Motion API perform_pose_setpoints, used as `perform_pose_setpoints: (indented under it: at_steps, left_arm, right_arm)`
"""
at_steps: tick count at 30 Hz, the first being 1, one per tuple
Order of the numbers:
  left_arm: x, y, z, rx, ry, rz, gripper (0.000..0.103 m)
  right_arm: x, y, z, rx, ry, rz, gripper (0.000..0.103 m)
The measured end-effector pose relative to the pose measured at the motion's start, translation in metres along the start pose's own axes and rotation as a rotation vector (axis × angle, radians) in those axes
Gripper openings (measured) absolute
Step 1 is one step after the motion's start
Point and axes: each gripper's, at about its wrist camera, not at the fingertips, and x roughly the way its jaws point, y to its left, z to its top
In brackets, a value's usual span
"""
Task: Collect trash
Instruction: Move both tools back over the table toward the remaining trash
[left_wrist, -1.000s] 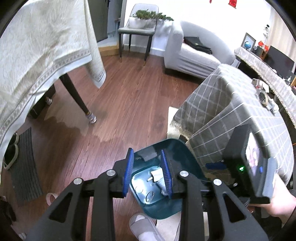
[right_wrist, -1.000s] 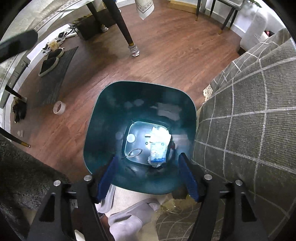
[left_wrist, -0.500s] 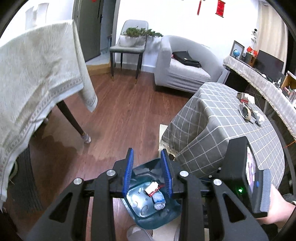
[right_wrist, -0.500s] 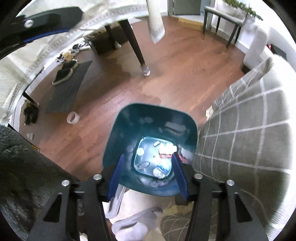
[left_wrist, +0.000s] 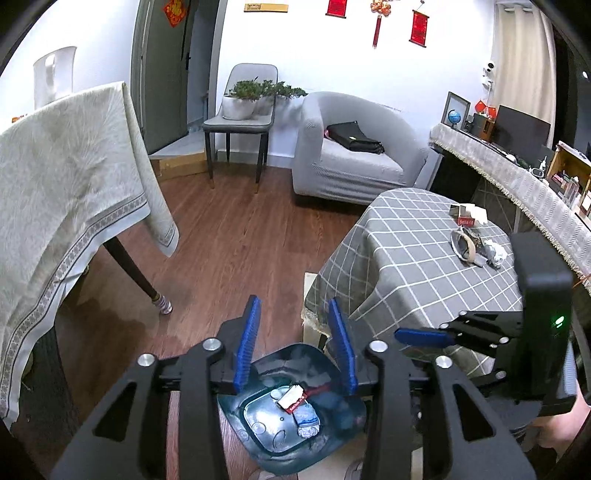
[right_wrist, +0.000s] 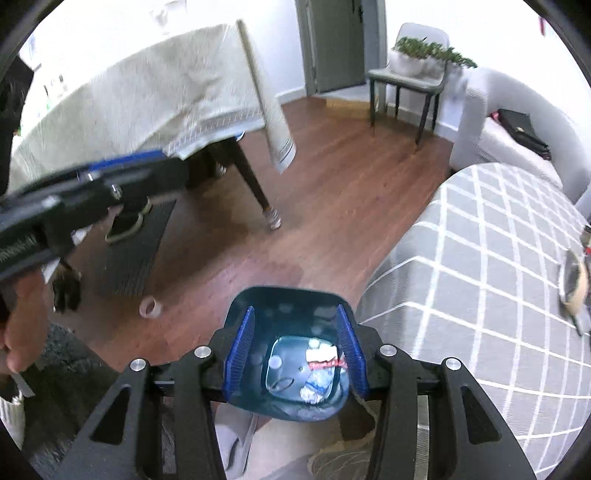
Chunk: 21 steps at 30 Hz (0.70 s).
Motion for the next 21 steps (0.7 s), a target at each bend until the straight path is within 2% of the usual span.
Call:
perform_pose_setpoints:
  at_steps: [10,16,21]
  left_arm:
    - [0.009,-0.033,0.008,0.048,0.001,-0.045,0.056]
    - [0.016,-0.061,0.019,0.075,-0.011,-0.101,0.061]
    - [0.029,-0.084,0.023,0.087,0.010,-0.133,0.061]
  right_arm:
    - [-0.025,-0.029,-0.008,0.048,-0.056,-0.095,0.047]
    - [-0.036,-0.054,-0.020,0.096,-0.053,-0.158,0.047]
    - [-0.056,-0.089,-0.029,0.154,-0.066,-0.224,0.049]
